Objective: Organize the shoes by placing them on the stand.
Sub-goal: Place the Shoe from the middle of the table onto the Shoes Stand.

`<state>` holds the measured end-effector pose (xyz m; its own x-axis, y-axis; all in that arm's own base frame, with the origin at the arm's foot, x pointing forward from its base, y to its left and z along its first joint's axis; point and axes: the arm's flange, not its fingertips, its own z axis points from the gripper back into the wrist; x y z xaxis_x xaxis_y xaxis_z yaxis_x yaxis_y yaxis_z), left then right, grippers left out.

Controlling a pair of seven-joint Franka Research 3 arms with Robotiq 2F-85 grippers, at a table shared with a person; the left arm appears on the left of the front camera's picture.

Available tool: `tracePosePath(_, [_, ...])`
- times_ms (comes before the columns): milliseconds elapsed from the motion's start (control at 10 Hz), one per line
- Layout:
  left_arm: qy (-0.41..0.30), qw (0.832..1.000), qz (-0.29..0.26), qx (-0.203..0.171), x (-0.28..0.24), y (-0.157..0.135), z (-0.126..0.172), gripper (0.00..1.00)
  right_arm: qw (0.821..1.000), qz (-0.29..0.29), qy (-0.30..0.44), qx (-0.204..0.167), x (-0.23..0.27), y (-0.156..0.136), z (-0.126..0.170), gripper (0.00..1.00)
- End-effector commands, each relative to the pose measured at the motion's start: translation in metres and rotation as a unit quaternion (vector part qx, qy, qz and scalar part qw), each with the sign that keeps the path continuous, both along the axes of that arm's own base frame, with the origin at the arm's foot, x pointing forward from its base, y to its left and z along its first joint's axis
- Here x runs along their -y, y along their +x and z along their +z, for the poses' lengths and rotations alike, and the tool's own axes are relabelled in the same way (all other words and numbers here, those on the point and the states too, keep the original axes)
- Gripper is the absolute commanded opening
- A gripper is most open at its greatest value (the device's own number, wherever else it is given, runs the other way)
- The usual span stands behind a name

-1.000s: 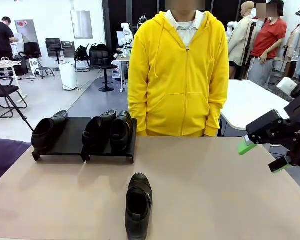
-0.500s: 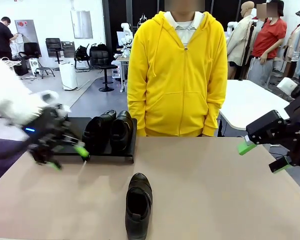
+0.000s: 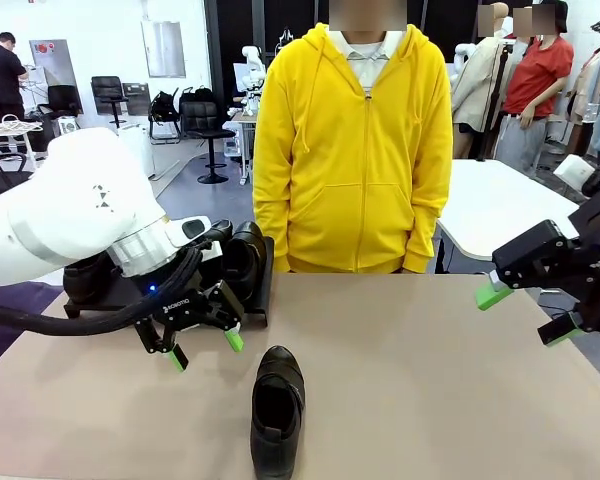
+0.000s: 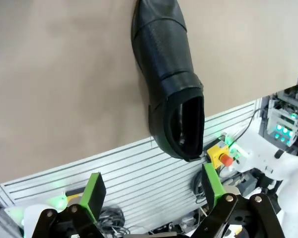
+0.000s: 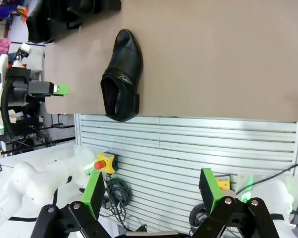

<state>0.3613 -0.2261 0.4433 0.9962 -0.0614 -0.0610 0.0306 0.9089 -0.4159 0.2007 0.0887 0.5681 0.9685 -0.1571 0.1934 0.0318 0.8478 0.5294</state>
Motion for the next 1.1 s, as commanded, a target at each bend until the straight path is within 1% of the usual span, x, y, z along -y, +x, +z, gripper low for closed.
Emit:
tracePosePath(0, [0.000,1.000,-0.012,-0.003,0.003,-0.001,0.001,1.00,1.000,0.015,0.013,0.002,0.001,0.002,0.002,1.00])
tracePosePath(100, [0.015,0.999,0.039,-0.021,0.002,0.013,-0.004,1.00,1.000,0.015,0.013,0.002,0.001,0.002,0.002,1.00])
tracePosePath(200, [0.024,0.998,0.056,-0.024,0.015,0.005,-0.012,1.00,1.000,0.015,0.013,0.002,0.001,0.002,0.002,1.00])
tracePosePath(300, [0.045,0.997,0.061,-0.025,0.030,-0.011,-0.022,1.00,1.000,0.015,0.013,0.002,0.001,0.002,0.002,1.00])
tracePosePath(400, [0.063,0.995,0.080,-0.021,0.039,-0.022,-0.031,1.00,1.000,0.015,0.013,0.002,0.001,0.002,0.002,1.00])
tracePosePath(600, [0.086,0.992,0.085,-0.036,0.053,-0.033,-0.048,1.00,1.000,0.015,0.013,0.002,0.001,0.002,0.002,1.00])
tracePosePath(800, [0.105,0.991,0.071,-0.049,0.067,-0.040,-0.068,1.00,1.000,0.015,0.013,0.002,0.001,0.002,0.002,1.00])
tracePosePath(1000, [0.109,0.989,0.090,-0.034,0.077,-0.038,-0.086,1.00,1.000,0.015,0.013,0.002,0.001,0.002,0.002,1.00])
